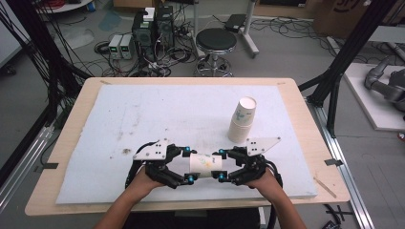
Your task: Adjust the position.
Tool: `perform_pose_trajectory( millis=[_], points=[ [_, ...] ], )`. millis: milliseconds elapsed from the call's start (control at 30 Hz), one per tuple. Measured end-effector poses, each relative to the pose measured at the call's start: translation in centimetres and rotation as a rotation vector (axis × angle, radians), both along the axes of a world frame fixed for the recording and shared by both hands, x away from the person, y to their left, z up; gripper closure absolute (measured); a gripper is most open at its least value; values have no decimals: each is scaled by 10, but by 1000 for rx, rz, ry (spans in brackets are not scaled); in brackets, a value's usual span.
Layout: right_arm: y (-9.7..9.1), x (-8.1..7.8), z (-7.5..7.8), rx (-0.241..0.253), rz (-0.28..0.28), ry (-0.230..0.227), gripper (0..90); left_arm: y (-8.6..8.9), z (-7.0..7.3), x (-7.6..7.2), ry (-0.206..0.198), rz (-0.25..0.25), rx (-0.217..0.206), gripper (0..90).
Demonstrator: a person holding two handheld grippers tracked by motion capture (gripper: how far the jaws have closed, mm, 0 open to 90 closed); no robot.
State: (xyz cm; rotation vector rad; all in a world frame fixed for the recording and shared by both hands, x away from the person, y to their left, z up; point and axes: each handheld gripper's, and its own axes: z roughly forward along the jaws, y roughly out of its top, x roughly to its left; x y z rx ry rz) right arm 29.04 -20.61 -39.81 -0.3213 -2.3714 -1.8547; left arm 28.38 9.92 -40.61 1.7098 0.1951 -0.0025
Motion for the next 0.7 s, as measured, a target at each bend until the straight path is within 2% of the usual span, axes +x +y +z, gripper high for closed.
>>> perform_pose_trajectory(
  millis=[100, 167, 200, 233, 333, 467, 500, 567, 700],
  points=[
    [2, -1, 2, -25, -6, 1, 336, 2, 3, 1, 1, -1, 28, 274],
    [3, -1, 4, -44, -28, 14, 208, 3, 5, 1, 7, 6, 46, 278],
    [4, -2, 8, -64, -47, 17, 200, 4, 6, 1, 7, 7, 59, 283],
    [4, -2, 8, -64, -47, 17, 200, 5, 8, 2, 7, 9, 73, 283],
    [5, -3, 15, -85, -55, -10, 200, 7, 15, 2, 5, 21, 137, 286],
    [9, -3, 21, -146, -77, -46, 201, 9, 24, 4, -7, 28, 218, 286],
    [13, -3, 24, -195, -84, -67, 201, 9, 26, 4, -11, 29, 234, 286],
    [14, -3, 25, -207, -84, -75, 201, 9, 30, 5, -16, 34, 270, 286],
    [22, -2, 29, -277, -84, -120, 202, 8, 37, 7, -31, 34, 348, 286]
  ],
)
